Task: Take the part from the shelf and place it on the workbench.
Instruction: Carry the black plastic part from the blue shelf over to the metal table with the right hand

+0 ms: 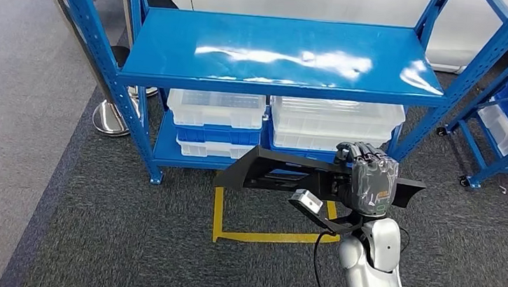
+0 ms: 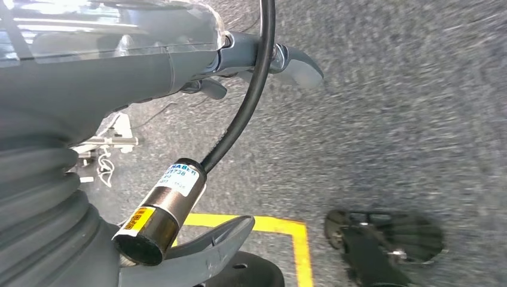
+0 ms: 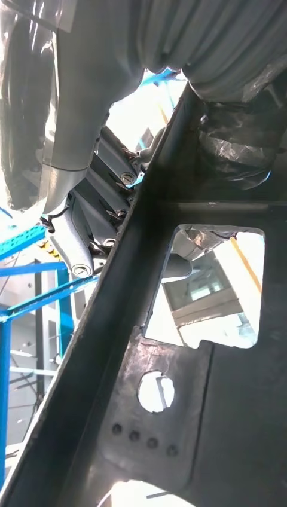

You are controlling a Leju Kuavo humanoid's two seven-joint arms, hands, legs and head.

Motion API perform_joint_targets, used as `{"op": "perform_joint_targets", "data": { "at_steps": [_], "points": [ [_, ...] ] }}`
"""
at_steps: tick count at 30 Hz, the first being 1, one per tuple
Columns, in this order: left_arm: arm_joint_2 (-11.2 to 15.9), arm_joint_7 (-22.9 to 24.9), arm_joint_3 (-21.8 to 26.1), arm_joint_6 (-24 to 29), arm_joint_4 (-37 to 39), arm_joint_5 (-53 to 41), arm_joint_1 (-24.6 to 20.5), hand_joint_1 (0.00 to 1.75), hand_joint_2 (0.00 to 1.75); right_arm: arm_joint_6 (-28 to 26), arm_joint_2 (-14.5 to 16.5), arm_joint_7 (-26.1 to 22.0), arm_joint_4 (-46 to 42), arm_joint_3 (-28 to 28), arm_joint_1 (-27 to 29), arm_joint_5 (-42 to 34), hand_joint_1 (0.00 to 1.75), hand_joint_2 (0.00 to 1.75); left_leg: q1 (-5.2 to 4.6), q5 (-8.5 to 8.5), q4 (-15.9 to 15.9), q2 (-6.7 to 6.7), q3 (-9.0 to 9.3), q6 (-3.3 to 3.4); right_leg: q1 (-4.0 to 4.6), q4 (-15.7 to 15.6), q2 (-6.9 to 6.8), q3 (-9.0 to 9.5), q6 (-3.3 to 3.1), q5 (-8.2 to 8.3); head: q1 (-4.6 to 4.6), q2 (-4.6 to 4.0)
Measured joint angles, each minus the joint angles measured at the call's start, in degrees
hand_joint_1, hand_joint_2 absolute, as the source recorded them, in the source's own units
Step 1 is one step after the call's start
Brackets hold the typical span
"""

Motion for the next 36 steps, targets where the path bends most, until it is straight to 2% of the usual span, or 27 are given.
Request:
{"op": "perform_joint_targets", "data": {
  "at_steps": [1,2,3,5,6,9,11,13,14,15,16,17,18,19,21,22,24,25,26,28,29,30,31,32,33,34,36],
  "points": [
    [-0.03,0.02,-0.02,0.00,0.00,0.00,0.01,0.00,1.75,0.00,-0.04,0.12,0.10,-0.01,0.01,-0.05,1.73,1.75,0.02,0.56,0.39,0.02,-1.11,-0.11,-0.03,0.59,-0.01,1.03,0.05,1.27,0.00,0.00],
    [-0.05,0.02,-0.03,0.00,0.00,0.00,0.01,0.00,1.75,0.00,-0.07,0.25,0.16,-0.01,0.01,-0.08,1.73,1.75,0.06,1.03,0.87,0.03,-2.23,-0.27,-0.09,-0.79,-0.03,3.06,0.09,2.92,-0.01,0.00],
    [-0.07,0.02,-0.05,0.00,0.00,0.00,0.00,0.00,1.75,0.00,-0.10,0.32,0.17,-0.01,-0.03,-0.08,1.73,1.75,0.09,1.44,1.45,0.03,-3.24,-0.51,-0.14,-4.14,-0.05,5.85,0.08,3.41,-0.01,0.00],
    [-0.09,0.02,-0.09,0.01,0.00,0.00,0.02,0.00,1.75,0.00,-0.13,0.38,0.15,-0.01,-0.09,-0.04,1.73,1.75,-0.01,2.12,2.48,-0.04,-4.61,-1.10,0.08,-11.71,0.04,11.23,-0.29,1.94,-0.03,0.00],
    [-0.09,0.02,-0.10,0.01,0.00,0.00,0.03,0.00,1.75,0.00,-0.15,0.43,0.14,-0.01,-0.11,-0.02,1.73,1.75,-0.08,2.49,2.74,-0.08,-4.89,-1.41,0.20,-14.04,0.14,12.59,-0.64,0.79,-0.03,0.00],
    [-0.08,0.02,-0.15,0.02,0.02,0.06,0.16,0.00,1.75,0.00,-0.21,0.66,0.20,-0.01,-0.12,0.00,1.73,1.75,0.03,2.98,2.99,-0.21,-5.38,-2.41,0.30,-14.82,0.15,12.20,-2.20,1.48,0.01,0.00],
    [-0.08,0.02,-0.19,0.02,0.04,0.10,0.31,0.00,1.75,0.00,-0.22,0.74,0.25,-0.01,-0.16,0.01,1.73,1.75,0.23,-0.68,5.73,-0.30,-6.63,-3.08,0.19,-14.94,-0.03,10.94,-3.22,2.79,-0.02,0.00],
    [-0.08,0.02,-0.26,0.02,0.04,0.10,0.32,0.00,1.75,0.00,-0.25,0.82,0.27,-0.01,-0.17,0.02,1.73,1.75,0.34,-6.64,12.43,-0.32,-8.44,-3.51,0.27,-14.88,-0.06,9.21,-3.64,4.23,-0.04,0.00],
    [-0.09,0.02,-0.31,0.02,0.04,0.09,0.31,0.00,1.75,0.00,-0.26,0.85,0.28,-0.01,-0.13,0.02,1.73,1.75,0.37,-8.40,16.00,-0.32,-9.03,-3.60,0.36,-14.81,-0.06,8.26,-3.68,4.94,-0.04,0.00],
    [-0.09,0.02,-0.34,0.02,0.04,0.09,0.31,0.00,1.75,0.00,-0.28,0.86,0.28,-0.01,-0.07,0.02,1.73,1.75,0.37,-8.73,18.56,-0.32,-9.02,-3.57,0.49,-14.72,-0.06,7.26,-3.70,5.67,-0.04,0.00],
    [-0.09,0.02,-0.37,0.02,0.04,0.09,0.31,0.00,1.75,0.00,-0.30,0.87,0.29,-0.01,-0.01,0.03,1.73,1.75,0.33,-7.77,19.37,-0.34,-8.15,-3.39,0.64,-14.62,-0.05,6.29,-3.71,6.33,-0.04,0.00],
    [-0.09,0.02,-0.39,0.02,0.04,0.09,0.31,0.00,1.75,0.00,-0.31,0.89,0.29,-0.01,0.04,0.03,1.73,1.75,0.23,-6.17,18.14,-0.36,-6.30,-3.02,0.82,-14.55,-0.04,5.41,-3.70,6.96,-0.05,0.00],
    [-0.08,0.02,-0.41,0.02,0.04,0.09,0.28,0.00,1.75,0.00,-0.32,0.93,0.28,-0.01,0.07,0.04,1.73,1.75,0.03,-4.83,15.10,-0.41,-3.49,-2.41,1.01,-14.49,-0.02,4.67,-3.68,7.58,-0.05,0.00],
    [0.00,0.03,-0.42,0.03,0.04,0.09,0.21,0.00,1.75,0.00,-0.33,0.97,0.27,-0.01,0.07,0.04,1.73,1.75,-0.29,-4.70,10.62,-0.45,0.01,-1.59,1.21,-14.46,0.00,4.13,-3.60,8.14,-0.05,0.00],
    [0.14,0.05,-0.44,0.07,0.04,0.08,0.04,0.00,1.75,0.00,-0.37,1.10,0.26,-0.02,0.11,0.05,1.73,1.75,-0.88,-5.76,2.98,-0.49,5.26,-0.56,1.17,-14.67,-0.10,3.67,-3.20,9.31,-0.02,0.00],
    [0.21,0.07,-0.44,0.08,0.04,0.07,-0.01,0.00,1.75,0.00,-0.38,1.15,0.26,-0.02,0.13,0.06,1.73,1.75,-1.13,-6.17,0.89,-0.48,6.36,-0.27,0.98,-14.93,-0.16,3.64,-2.86,9.94,-0.07,0.00],
    [0.14,0.12,-0.46,0.08,0.04,0.07,-0.03,0.00,1.75,0.00,-0.46,1.22,0.26,-0.03,0.27,0.09,1.73,1.75,-1.18,-4.66,-0.49,-0.32,6.05,0.11,0.68,-15.70,-0.17,3.55,-2.14,10.94,-0.13,0.00],
    [0.08,0.16,-0.48,0.06,0.04,0.07,-0.05,0.00,1.75,0.00,-0.52,1.25,0.25,-0.03,0.33,0.10,1.73,1.75,-1.04,-3.69,-1.20,-0.18,5.76,0.45,0.72,-15.44,-0.10,3.21,-1.82,10.16,-0.15,0.00],
    [0.03,0.20,-0.48,0.04,0.04,0.07,-0.05,0.00,1.75,0.00,-0.61,1.29,0.25,-0.03,0.39,0.11,1.73,1.75,-0.85,-2.60,-1.77,-0.02,5.22,0.70,0.74,-14.25,-0.03,2.72,-1.50,8.21,-0.11,0.00],
    [-0.03,0.25,-0.49,0.01,0.04,0.05,-0.03,0.00,1.75,0.00,-0.81,1.38,0.25,-0.03,0.50,0.14,1.73,1.75,-0.66,-0.89,-2.00,0.12,3.47,0.94,0.47,-8.46,0.01,1.30,-0.93,2.20,-0.05,0.00],
    [-0.05,0.25,-0.49,0.00,0.04,0.05,-0.02,0.00,1.75,0.00,-0.91,1.42,0.25,-0.03,0.57,0.15,1.73,1.75,-0.62,-0.22,-1.72,0.16,2.36,0.86,0.24,-4.81,-0.01,0.74,-0.64,0.06,-0.04,0.00],
    [-0.08,0.24,-0.50,-0.01,0.04,0.04,-0.01,0.00,1.75,0.00,-1.00,1.43,0.25,-0.03,0.65,0.16,1.73,1.75,-0.57,0.37,-1.31,0.18,1.17,0.73,0.03,-1.81,-0.03,0.56,-0.36,-0.59,-0.03,0.00],
    [-0.10,0.24,-0.50,-0.02,0.04,0.03,0.00,0.00,1.75,0.00,-1.06,1.44,0.25,-0.03,0.72,0.17,1.73,1.75,-0.47,0.91,-0.77,0.21,-0.07,0.54,-0.16,-0.19,-0.03,1.05,-0.09,0.16,-0.05,0.00],
    [-0.11,0.24,-0.50,-0.02,0.04,0.03,0.00,0.00,1.75,0.00,-1.10,1.45,0.25,-0.03,0.76,0.17,1.73,1.75,-0.31,1.37,-0.12,0.24,-1.35,0.29,-0.35,-0.46,-0.05,2.45,0.20,1.78,-0.05,0.00],
    [-0.12,0.24,-0.50,-0.02,0.04,0.02,-0.01,0.00,1.75,0.00,-1.12,1.45,0.25,-0.03,0.78,0.17,1.73,1.75,-0.14,1.76,0.69,0.25,-2.62,-0.03,-0.58,-2.66,-0.07,4.83,0.49,3.22,-0.05,0.00],
    [-0.11,0.24,-0.50,-0.02,0.04,0.02,-0.02,0.00,1.75,0.00,-1.11,1.45,0.21,-0.03,0.76,0.17,1.73,1.75,-0.05,2.08,1.52,0.22,-3.79,-0.38,-0.70,-6.18,-0.06,7.71,0.79,3.23,-0.03,0.00],
    [-0.11,0.23,-0.52,-0.02,0.04,0.02,-0.01,0.00,1.75,0.00,-1.11,1.44,0.02,-0.03,0.76,0.14,1.73,1.75,-0.09,2.63,2.95,0.08,-5.24,-1.09,-0.64,-12.47,0.08,11.95,0.41,1.26,-0.08,0.00]
  ]
}}
